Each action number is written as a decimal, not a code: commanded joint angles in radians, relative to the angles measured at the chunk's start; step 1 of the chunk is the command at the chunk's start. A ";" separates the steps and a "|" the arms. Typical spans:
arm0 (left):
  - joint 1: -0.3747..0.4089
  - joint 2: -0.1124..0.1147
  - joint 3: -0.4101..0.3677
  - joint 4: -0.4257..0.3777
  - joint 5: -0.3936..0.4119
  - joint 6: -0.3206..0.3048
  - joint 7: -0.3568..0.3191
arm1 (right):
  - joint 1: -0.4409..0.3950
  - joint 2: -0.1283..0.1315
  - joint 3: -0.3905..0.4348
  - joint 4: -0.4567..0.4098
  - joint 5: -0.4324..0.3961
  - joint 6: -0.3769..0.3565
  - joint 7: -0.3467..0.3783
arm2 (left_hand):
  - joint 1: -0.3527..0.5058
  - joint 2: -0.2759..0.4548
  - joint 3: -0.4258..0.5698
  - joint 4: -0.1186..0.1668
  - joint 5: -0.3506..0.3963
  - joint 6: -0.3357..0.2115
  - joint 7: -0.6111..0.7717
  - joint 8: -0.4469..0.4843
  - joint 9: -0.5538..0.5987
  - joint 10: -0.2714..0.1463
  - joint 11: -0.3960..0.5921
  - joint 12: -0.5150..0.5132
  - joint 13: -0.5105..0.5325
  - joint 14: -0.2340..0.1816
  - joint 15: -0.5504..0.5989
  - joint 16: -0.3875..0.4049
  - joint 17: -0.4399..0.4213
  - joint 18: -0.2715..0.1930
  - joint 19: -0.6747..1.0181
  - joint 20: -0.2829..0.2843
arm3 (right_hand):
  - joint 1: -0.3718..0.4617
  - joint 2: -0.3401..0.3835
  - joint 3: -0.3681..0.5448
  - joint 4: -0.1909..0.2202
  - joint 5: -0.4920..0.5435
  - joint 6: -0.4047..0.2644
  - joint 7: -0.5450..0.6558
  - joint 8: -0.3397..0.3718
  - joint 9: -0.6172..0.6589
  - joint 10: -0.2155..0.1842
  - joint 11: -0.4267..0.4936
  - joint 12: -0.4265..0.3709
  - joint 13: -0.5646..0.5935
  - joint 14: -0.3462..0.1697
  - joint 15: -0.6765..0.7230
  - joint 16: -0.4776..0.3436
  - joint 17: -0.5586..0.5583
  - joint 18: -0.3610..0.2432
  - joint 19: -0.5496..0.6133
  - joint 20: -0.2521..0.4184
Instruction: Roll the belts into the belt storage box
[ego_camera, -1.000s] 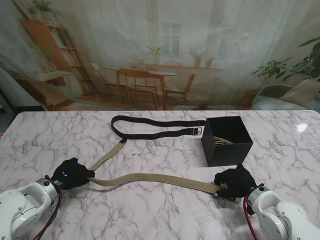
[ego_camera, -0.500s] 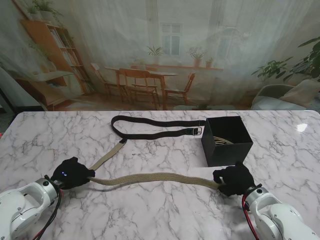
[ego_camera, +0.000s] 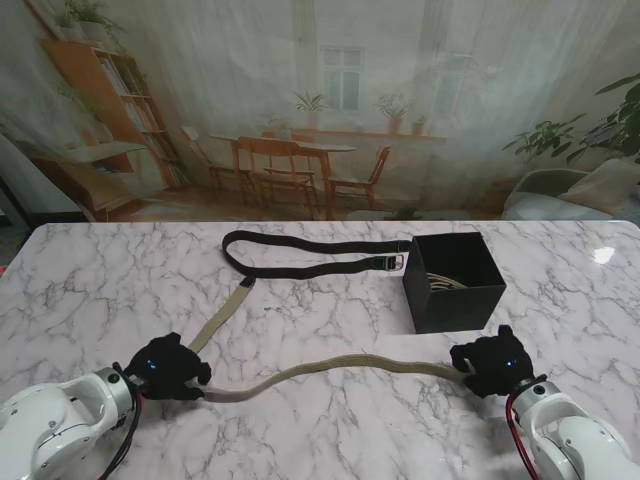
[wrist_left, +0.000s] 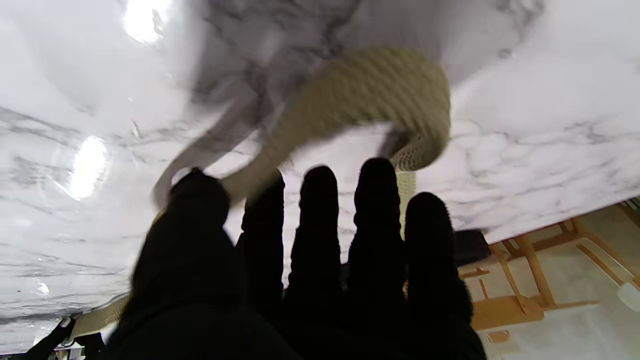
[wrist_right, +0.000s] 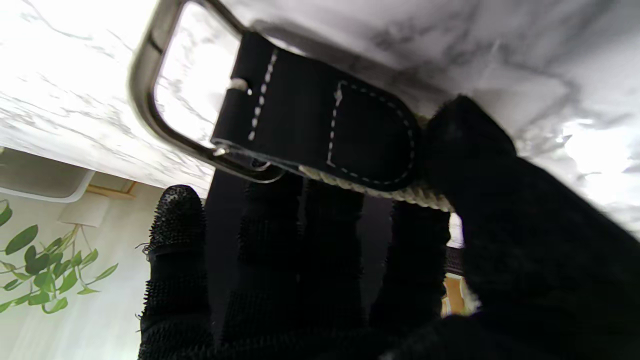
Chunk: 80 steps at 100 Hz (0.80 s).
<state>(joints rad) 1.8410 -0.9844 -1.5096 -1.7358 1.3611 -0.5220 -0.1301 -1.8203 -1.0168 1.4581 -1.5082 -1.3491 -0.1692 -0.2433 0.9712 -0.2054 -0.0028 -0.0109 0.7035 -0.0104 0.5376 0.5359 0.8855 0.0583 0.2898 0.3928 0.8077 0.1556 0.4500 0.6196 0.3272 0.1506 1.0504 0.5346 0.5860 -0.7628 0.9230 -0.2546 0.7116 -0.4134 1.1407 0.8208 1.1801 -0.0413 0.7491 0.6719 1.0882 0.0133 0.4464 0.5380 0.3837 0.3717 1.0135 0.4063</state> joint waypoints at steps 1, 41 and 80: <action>0.002 -0.002 0.011 0.005 -0.019 -0.004 -0.039 | -0.012 0.005 0.005 0.011 0.007 0.013 -0.005 | -0.070 0.062 -0.017 0.016 -0.024 0.034 -0.069 0.010 -0.104 0.050 -0.047 -0.039 -0.082 0.035 -0.071 -0.036 -0.063 0.037 -0.069 -0.001 | 0.064 -0.019 0.051 0.005 0.034 -0.071 0.006 0.027 0.009 -0.023 0.000 0.009 -0.002 -0.019 0.004 0.008 -0.016 -0.001 0.014 -0.010; 0.034 -0.004 -0.062 0.015 0.036 0.032 0.044 | -0.010 0.003 0.002 0.027 0.012 0.041 -0.022 | 0.232 0.171 -0.011 0.011 -0.225 -0.090 -0.345 -0.024 -0.516 0.076 -0.195 -0.148 -0.364 0.036 -0.218 -0.160 -0.227 0.057 -0.337 -0.034 | 0.058 -0.011 0.050 0.004 0.029 -0.073 -0.003 0.039 0.013 -0.031 -0.018 0.022 -0.005 -0.016 -0.002 0.006 -0.018 0.002 0.013 -0.012; 0.107 -0.002 -0.162 -0.010 0.081 0.021 0.012 | -0.010 0.001 0.001 0.025 0.014 0.057 -0.025 | 0.320 0.062 0.171 0.033 -0.344 -0.170 -0.448 -0.185 -0.730 0.049 -0.189 -0.195 -0.508 0.024 -0.268 -0.220 -0.291 0.066 -0.461 -0.065 | 0.054 -0.003 0.053 0.002 0.024 -0.069 -0.006 0.043 0.010 -0.028 -0.021 0.028 -0.006 -0.014 -0.002 0.006 -0.023 0.003 0.012 -0.014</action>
<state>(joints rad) 1.9424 -0.9915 -1.6772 -1.7555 1.4442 -0.5033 -0.0877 -1.8258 -1.0154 1.4614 -1.4871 -1.3341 -0.1188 -0.2689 1.2198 -0.1217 0.1991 0.0231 0.3991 -0.1556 0.1210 0.3728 0.2114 0.1059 0.1015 0.2187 0.3334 0.1773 0.2048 0.4143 0.0526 0.1901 0.6181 0.4826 0.5860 -0.7628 0.9337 -0.2546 0.7116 -0.4246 1.1302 0.8463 1.1799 -0.0508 0.7360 0.6864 1.0876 0.0130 0.4464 0.5380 0.3791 0.3716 1.0135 0.4039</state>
